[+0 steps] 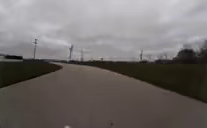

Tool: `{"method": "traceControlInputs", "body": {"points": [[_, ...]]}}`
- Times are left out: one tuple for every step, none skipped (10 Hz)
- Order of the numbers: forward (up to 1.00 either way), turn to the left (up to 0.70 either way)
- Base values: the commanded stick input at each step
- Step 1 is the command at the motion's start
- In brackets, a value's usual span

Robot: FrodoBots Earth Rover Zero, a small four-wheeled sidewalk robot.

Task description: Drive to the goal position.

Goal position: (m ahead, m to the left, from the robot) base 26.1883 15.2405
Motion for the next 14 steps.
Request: {"method": "traceControlInputs", "body": {"points": [[1.00, 0.00], [1.00, 0.00], [1.00, 0.00], [1.00, 0.00], [1.00, 0.00], [1.00, 0.00], [1.00, 0.00], [1.00, 0.03], [1.00, 0.05], [1.00, 0.12], [1.00, 0.40], [1.00, 0.40], [1.00, 0.40], [1.00, 0.40]]}}
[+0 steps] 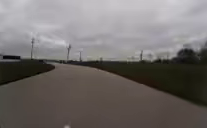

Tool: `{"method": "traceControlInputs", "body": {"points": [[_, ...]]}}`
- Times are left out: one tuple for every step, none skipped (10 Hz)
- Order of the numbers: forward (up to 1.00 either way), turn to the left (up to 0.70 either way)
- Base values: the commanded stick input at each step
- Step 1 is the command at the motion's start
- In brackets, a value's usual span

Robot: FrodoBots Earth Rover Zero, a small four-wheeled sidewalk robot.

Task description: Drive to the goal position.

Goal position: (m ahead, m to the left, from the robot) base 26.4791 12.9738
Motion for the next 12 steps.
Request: {"method": "traceControlInputs", "body": {"points": [[1.00, 0.40], [1.00, 0.40], [1.00, 0.40], [1.00, 0.38], [1.00, 0.00], [1.00, 0.00], [1.00, 0.00], [1.00, 0.00], [1.00, 0.00], [1.00, 0.00], [1.00, 0.00], [1.00, 0.00]]}}
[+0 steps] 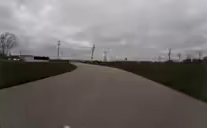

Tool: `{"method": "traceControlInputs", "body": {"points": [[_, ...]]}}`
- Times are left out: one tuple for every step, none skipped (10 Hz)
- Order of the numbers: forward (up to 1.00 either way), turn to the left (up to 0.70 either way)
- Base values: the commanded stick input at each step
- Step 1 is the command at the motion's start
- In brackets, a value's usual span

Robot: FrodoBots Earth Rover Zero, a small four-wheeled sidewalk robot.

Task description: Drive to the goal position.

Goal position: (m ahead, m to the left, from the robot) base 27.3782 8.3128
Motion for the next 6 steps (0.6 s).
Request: {"method": "traceControlInputs", "body": {"points": [[1.00, 0.00], [1.00, 0.00], [1.00, 0.00], [1.00, 0.00], [1.00, 0.00], [1.00, 0.00]]}}
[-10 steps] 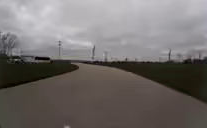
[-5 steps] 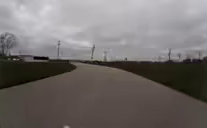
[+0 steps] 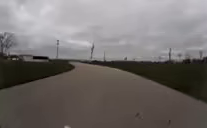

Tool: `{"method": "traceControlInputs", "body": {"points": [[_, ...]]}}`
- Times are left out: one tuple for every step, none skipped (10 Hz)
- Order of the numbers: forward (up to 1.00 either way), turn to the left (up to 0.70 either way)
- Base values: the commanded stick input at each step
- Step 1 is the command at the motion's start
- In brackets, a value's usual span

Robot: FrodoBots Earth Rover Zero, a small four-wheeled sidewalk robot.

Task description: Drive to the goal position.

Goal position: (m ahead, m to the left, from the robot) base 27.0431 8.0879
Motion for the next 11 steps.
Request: {"method": "traceControlInputs", "body": {"points": [[1.00, 0.00], [1.00, 0.00], [1.00, 0.00], [1.00, 0.00], [1.00, 0.00], [1.00, 0.00], [1.00, 0.00], [1.00, 0.00], [1.00, 0.00], [1.00, 0.00], [1.00, 0.00]]}}
